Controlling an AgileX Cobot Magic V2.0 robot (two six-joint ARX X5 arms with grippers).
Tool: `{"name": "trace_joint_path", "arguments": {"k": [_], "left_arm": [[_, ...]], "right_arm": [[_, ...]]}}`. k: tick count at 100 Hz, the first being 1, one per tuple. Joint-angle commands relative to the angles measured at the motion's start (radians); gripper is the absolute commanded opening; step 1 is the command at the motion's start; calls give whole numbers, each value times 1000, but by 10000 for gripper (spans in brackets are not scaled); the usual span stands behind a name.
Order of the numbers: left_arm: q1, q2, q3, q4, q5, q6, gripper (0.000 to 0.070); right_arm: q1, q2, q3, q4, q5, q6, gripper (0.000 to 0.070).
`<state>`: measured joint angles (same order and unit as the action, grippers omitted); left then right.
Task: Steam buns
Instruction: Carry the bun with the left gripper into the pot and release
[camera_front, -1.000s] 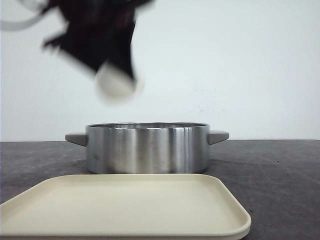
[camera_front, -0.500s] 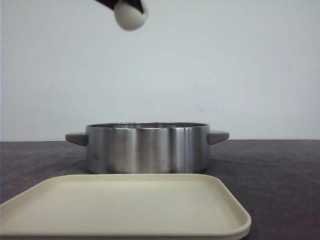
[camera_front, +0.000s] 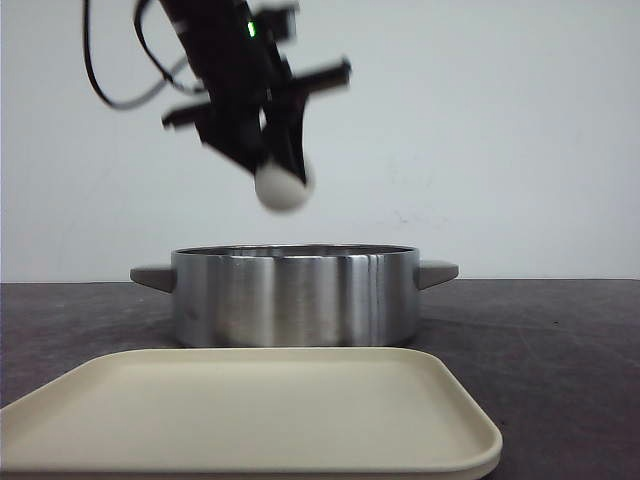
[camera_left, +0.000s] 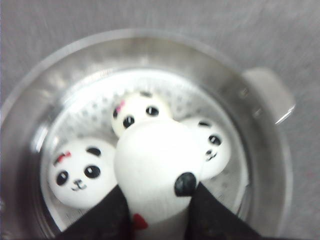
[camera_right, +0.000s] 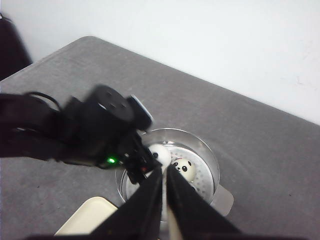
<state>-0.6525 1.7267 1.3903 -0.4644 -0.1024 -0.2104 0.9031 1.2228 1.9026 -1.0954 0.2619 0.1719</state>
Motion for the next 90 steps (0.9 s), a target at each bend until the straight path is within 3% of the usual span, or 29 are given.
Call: {"name": "trace_joint_path", "arguments": {"k": [1, 7, 12, 31, 41, 73, 90], "left_arm": [[-6, 39, 16, 7, 6, -19, 0], [-6, 65, 16, 8, 11, -19, 4], [-6, 81, 16, 6, 27, -19, 56], [-6, 128, 16, -36, 30, -32, 413], [-3, 139, 16, -68, 30, -47, 520], [6, 140, 117, -176, 26, -27, 520], [11, 97, 267, -277, -31, -14, 492]], "right_arm": [[11, 12, 15, 3, -2, -1, 5], [11, 12, 15, -4, -1, 0, 5], [11, 12, 15, -10, 0, 0, 5], [11, 12, 15, -17, 1, 2, 4], [11, 12, 15, -17, 1, 4, 4], [11, 12, 14, -13, 1, 4, 5], [11, 14, 14, -13, 32, -9, 5]]}}
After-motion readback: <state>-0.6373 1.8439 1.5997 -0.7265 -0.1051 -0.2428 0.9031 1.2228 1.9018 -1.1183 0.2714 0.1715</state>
